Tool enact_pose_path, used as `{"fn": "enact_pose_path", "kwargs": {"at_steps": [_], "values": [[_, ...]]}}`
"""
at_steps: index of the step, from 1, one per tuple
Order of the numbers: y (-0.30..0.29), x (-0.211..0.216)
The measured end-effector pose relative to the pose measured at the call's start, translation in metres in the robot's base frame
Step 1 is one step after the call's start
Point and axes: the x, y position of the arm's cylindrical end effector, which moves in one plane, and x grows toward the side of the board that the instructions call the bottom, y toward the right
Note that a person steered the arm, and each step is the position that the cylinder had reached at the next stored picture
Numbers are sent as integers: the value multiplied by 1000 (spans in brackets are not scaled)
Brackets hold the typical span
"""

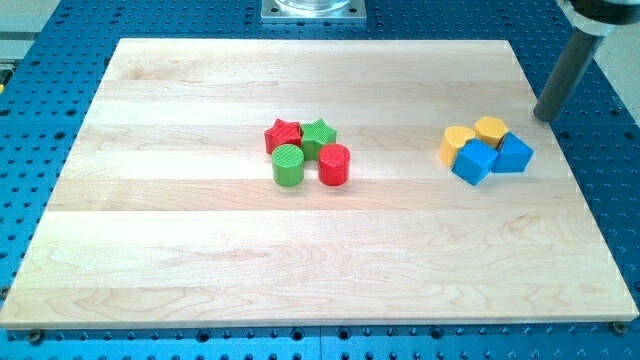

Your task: Separate the yellow and blue blocks

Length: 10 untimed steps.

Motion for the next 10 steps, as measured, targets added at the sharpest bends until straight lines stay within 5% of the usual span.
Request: {"fn": "enact_pose_path", "kwargs": {"at_steps": [5,10], "values": [[-4,61],[-140,58]]}}
